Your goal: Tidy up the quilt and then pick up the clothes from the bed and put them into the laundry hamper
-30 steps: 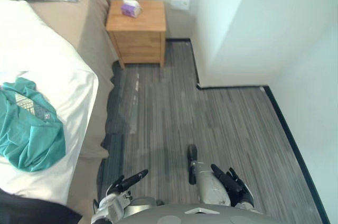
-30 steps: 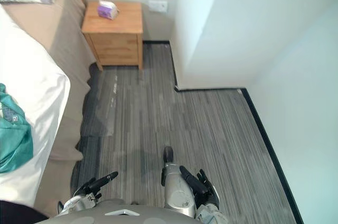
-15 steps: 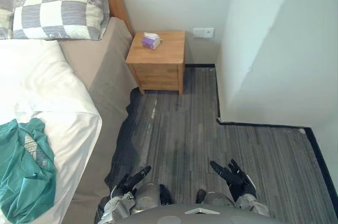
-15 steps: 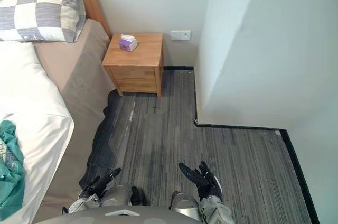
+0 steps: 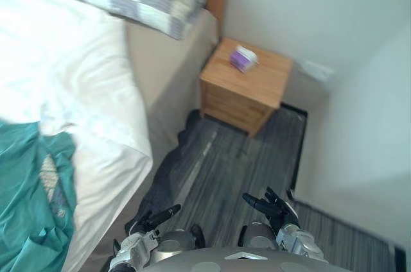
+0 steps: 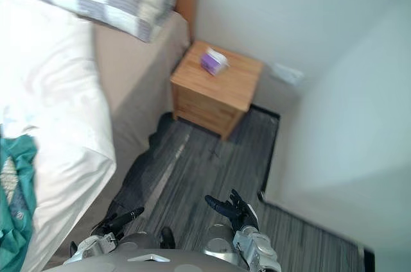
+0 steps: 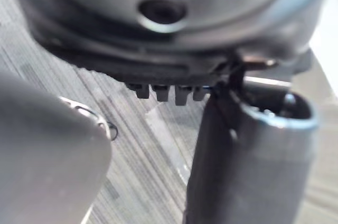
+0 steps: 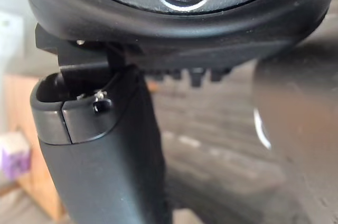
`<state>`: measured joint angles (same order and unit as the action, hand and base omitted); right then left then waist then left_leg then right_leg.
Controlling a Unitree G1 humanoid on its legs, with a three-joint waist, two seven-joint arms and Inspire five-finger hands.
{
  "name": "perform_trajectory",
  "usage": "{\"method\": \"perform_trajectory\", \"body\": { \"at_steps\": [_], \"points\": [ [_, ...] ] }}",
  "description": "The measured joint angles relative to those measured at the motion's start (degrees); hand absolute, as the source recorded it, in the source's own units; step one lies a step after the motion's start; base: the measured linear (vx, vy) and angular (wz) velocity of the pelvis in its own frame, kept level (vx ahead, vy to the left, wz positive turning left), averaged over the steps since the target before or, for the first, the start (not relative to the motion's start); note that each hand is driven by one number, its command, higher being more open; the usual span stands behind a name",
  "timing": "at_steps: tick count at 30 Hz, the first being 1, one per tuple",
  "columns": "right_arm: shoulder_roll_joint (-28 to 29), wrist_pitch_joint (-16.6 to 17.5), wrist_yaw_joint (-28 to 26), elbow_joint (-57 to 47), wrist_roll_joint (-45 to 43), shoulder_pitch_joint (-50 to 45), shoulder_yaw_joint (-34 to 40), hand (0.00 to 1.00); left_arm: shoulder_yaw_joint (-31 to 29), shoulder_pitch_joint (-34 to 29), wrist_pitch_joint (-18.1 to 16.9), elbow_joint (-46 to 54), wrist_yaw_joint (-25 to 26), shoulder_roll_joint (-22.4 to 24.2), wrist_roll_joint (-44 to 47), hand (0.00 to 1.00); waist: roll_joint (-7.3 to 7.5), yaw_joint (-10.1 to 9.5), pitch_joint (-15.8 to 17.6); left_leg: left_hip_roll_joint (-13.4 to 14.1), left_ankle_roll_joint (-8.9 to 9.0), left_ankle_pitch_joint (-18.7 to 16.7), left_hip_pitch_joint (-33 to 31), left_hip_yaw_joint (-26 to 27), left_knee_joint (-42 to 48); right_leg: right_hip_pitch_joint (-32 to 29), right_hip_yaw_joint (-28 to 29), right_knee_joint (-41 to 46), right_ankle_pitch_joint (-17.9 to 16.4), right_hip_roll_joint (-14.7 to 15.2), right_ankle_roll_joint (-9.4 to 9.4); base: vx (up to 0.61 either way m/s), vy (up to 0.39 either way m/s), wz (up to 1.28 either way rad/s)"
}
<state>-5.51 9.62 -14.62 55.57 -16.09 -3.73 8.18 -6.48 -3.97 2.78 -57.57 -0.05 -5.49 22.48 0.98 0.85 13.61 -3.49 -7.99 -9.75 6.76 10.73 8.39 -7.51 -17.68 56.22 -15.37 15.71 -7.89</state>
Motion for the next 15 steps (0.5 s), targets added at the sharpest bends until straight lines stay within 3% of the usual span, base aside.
{"method": "perform_trajectory", "body": {
  "at_steps": [2, 4, 5, 6, 7, 8, 9, 10, 15],
  "points": [
    [0.06, 0.37, 0.26, -0.05, -1.23, 0.16, 0.11, 1.0, 0.38, -0.09, -0.45, -0.55, 0.15, -0.02, -0.06, 1.0, -0.43, 0.05, 0.17, 0.85, 0.94, -0.27, 2.24, -5.05, -0.88, -1.64, 1.81, -8.67, -0.47, -1.32, 0.79, 0.31, -0.203, 1.49],
    [0.41, 0.85, 0.48, 0.17, -1.24, 0.06, 0.23, 1.0, 1.16, -0.64, -1.37, -0.79, 0.56, -0.14, -0.03, 1.0, -1.34, 0.36, 0.29, 2.95, 3.25, -1.52, 3.41, -12.04, -0.51, -2.72, 11.15, -24.79, 0.21, -6.57, 0.35, 0.28, -0.288, 1.5],
    [0.7, 0.84, 0.48, 0.58, -1.23, -0.08, 0.34, 1.0, 1.13, -0.66, -1.69, -1.09, 0.65, -0.16, 0.02, 1.0, -1.33, 0.56, 0.28, 3.31, 3.81, -1.84, 3.47, -14.07, -0.34, -2.7, 15.09, -28.3, 0.49, -7.94, -0.09, 0.23, -0.336, 1.65],
    [1.35, 0.74, 0.67, 1.03, -1.43, -0.58, 0.87, 1.0, 0.91, -0.59, -2.21, -1.68, 0.74, -0.15, 0.3, 1.0, -1.06, 0.83, 0.14, 3.74, 5.54, -2.87, 2.86, -17.92, 0.9, -2.03, 22.85, -34.35, 2.42, -10.03, 0.22, 0.16, -0.346, 1.62],
    [1.64, 0.76, 0.75, 0.93, -2.59, -1.22, 0.97, 1.0, 0.15, -0.61, -2.63, -1.66, 0.62, -0.04, 0.39, 1.0, -0.41, 0.88, -0.09, 3.73, 7.29, -4.02, 2.02, -20.45, 2.56, -1.2, 27.88, -38.46, 6.71, -10.78, 1.0, 0.24, -0.558, 2.12],
    [3.16, 0.88, 1.3, 0.8, -3.65, -2.12, 1.55, 1.0, -2.12, -0.76, -2.95, -1.31, 0.42, -0.09, 0.42, 1.0, 1.85, 0.89, -0.27, 3.21, 9.06, -6.17, 1.33, -22.45, 4.94, 0.53, 31.64, -38.92, 15.16, -10.16, -0.05, 0.19, -0.517, 1.76],
    [3.05, 0.92, 1.52, 1.07, -3.77, -1.97, 1.59, 1.0, -3.72, -0.74, -3.14, -1.29, 0.3, 0.19, 0.41, 1.0, 1.5, 0.69, -0.11, 3.92, 9.0, -7.75, 1.2, -22.71, 6.69, 1.72, 31.68, -38.08, 12.58, -10.14, -1.01, 0.16, -0.554, 1.64],
    [2.04, 1.39, 1.58, 0.95, -3.39, -1.84, 1.22, 1.0, -6.82, -1.57, -3.93, -1.03, -0.12, 2.33, 0.39, 1.0, -1.28, -0.57, -0.77, 7.47, 11.08, -9.96, -0.58, -22.78, 10.16, 3.01, 30.28, -38.02, 10.56, -12.82, -0.13, 0.11, -0.411, 0.93],
    [1.25, 2.02, 0.76, 0.85, -2.26, -0.45, -2.4, 1.0, -8.86, -2.72, -3.89, 1.3, -1.42, 3.62, 0.57, 1.0, -1.5, -1.76, -1.12, 10.88, 14.25, -6.03, -0.91, -21.31, 4.95, 4.73, 22.43, -38.26, 6.2, -13.01, 2.63, 0.01, -0.315, 0.81]
  ]
}}
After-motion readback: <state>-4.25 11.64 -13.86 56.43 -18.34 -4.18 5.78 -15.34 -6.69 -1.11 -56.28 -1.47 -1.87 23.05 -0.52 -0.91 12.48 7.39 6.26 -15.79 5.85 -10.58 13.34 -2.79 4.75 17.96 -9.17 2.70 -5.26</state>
